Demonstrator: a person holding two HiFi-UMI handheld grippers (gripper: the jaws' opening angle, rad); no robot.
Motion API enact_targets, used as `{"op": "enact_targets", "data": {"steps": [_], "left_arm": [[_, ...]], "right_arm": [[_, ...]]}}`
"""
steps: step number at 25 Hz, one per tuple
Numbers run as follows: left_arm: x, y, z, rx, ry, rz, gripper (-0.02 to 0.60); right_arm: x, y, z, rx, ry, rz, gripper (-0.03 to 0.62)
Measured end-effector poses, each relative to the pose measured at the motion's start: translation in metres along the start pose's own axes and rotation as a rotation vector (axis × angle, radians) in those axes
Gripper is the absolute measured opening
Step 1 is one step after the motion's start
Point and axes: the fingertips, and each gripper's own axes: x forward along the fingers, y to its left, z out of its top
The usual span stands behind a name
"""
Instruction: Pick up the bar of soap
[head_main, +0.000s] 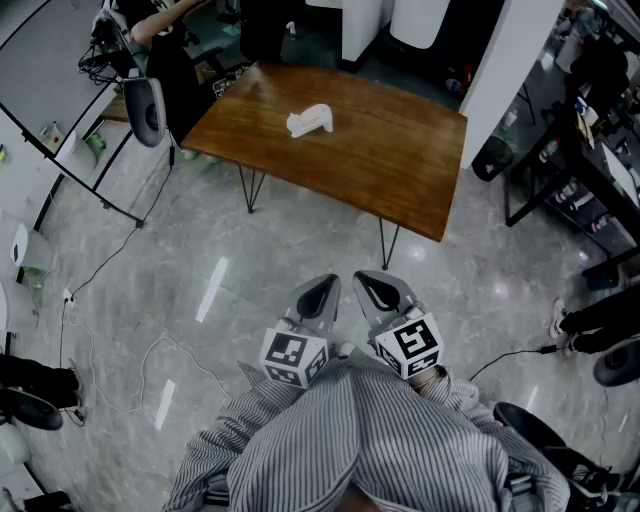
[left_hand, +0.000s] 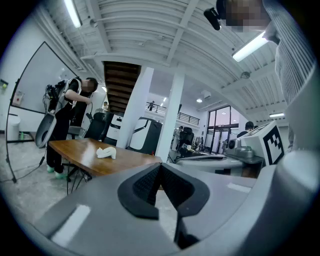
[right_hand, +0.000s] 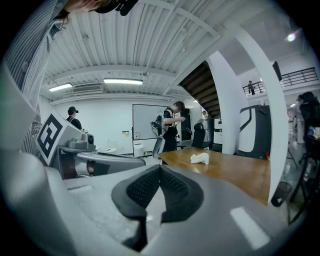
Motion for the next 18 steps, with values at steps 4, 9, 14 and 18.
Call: {"op": "enact_targets", "data": {"steps": [4, 9, 14, 18], "left_arm": [[0.000, 0.006, 0.003, -0.004, 0.000, 0.012, 0.006], [0.000, 0.006, -0.003, -0.010, 0.013, 0.005, 0.006], [0.002, 0.002, -0.005, 0.004, 0.011, -0.014, 0.006], [0.006, 0.005, -0.007, -0.004, 0.015, -0.015, 0.006]], "right_arm": [[0.006, 0.002, 0.001, -0.002, 0.008, 0.006, 0.002], [0.007, 0.005, -0.006, 0.005, 0.027, 0.012, 0.002], [0.008, 0.002, -0.009, 0.023, 0.035, 0.001, 0.002], [0.014, 0.002, -0.008, 0.040, 0.015, 0.022, 0.002]]}}
